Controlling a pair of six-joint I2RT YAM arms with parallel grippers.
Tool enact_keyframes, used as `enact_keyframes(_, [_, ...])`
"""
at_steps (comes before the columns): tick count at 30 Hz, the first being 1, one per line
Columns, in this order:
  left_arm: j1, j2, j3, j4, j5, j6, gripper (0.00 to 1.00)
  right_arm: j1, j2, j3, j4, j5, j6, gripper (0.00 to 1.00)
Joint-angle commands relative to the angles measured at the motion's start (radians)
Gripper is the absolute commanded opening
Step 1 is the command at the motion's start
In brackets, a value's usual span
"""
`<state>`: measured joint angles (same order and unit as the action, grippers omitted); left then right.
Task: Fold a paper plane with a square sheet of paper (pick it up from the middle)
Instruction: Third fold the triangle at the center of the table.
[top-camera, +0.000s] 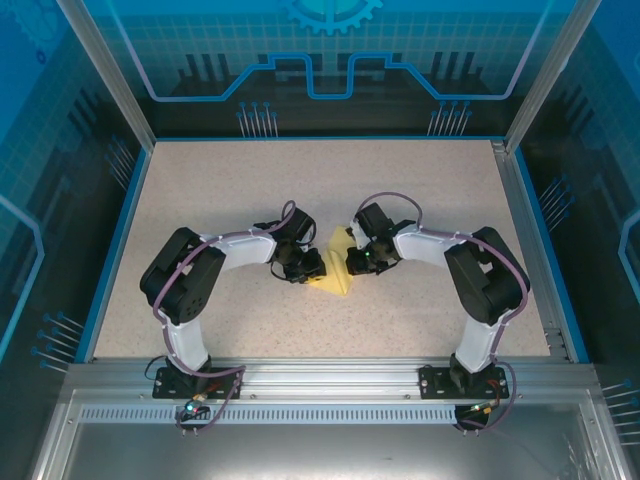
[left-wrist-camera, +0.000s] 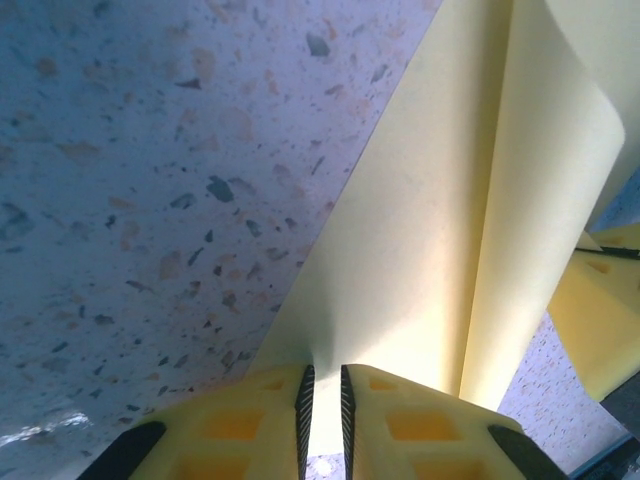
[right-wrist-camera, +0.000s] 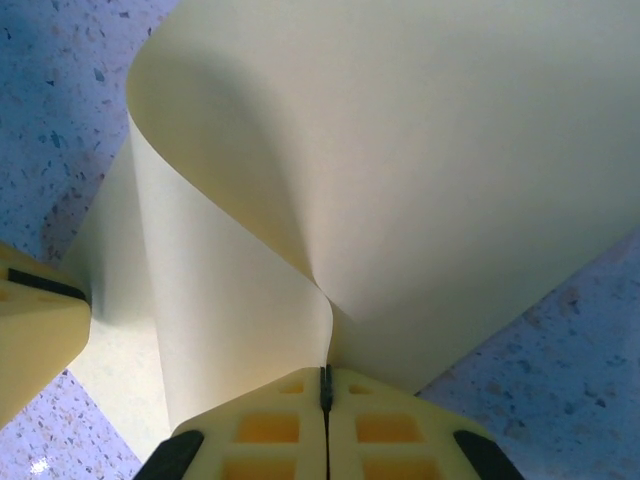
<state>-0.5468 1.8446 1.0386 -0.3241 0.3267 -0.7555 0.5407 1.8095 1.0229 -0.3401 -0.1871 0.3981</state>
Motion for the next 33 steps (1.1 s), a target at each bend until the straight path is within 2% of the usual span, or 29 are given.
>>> enact_keyframes(1, [0.008, -0.009, 0.013, -0.033, -0.014, 0.027, 0.20, 0.005, 0.007, 0.023, -0.006, -0.008, -0.015, 0.06])
enact_keyframes(33, [0.006, 0.002, 0.018, -0.034, 0.000, 0.029, 0.21, 0.007, 0.052, 0.035, -0.023, 0.007, -0.033, 0.07])
